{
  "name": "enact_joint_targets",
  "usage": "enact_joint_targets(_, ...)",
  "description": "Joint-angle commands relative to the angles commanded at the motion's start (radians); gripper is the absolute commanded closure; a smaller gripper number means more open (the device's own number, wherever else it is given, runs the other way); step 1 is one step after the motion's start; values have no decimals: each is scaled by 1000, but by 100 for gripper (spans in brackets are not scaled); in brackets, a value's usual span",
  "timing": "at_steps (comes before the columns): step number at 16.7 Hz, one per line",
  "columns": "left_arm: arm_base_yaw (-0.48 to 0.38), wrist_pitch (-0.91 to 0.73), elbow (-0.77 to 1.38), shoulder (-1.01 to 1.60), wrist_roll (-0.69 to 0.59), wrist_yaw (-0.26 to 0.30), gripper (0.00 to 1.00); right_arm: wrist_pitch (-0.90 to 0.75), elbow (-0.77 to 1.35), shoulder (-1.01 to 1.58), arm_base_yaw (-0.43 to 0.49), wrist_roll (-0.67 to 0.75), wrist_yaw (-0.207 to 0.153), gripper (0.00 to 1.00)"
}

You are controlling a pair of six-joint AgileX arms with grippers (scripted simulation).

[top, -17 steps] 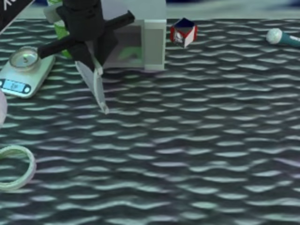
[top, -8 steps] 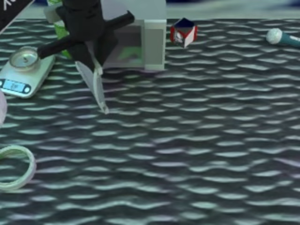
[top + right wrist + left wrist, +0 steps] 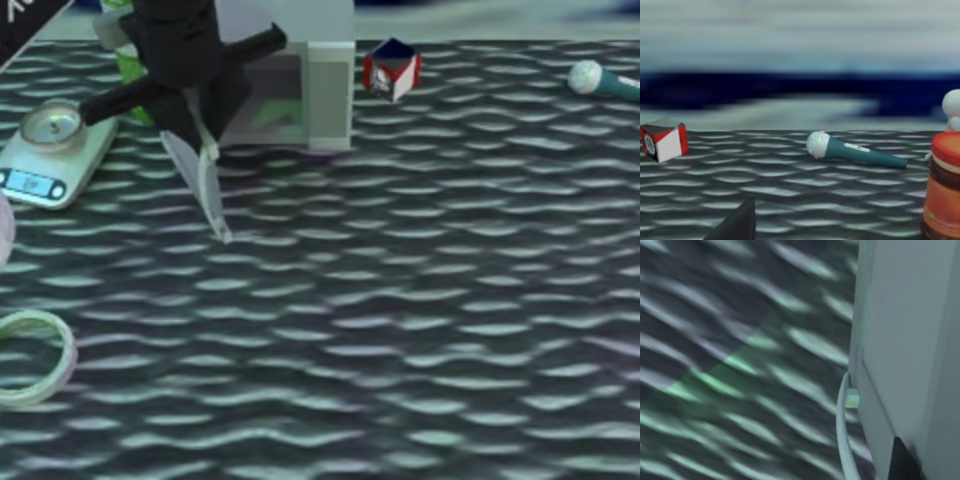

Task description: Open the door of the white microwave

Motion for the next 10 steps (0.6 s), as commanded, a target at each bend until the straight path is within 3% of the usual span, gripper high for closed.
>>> enact_joint_targets(10,39,55,-141,-88,51,-1,100,0,0,0,0,0,0,0)
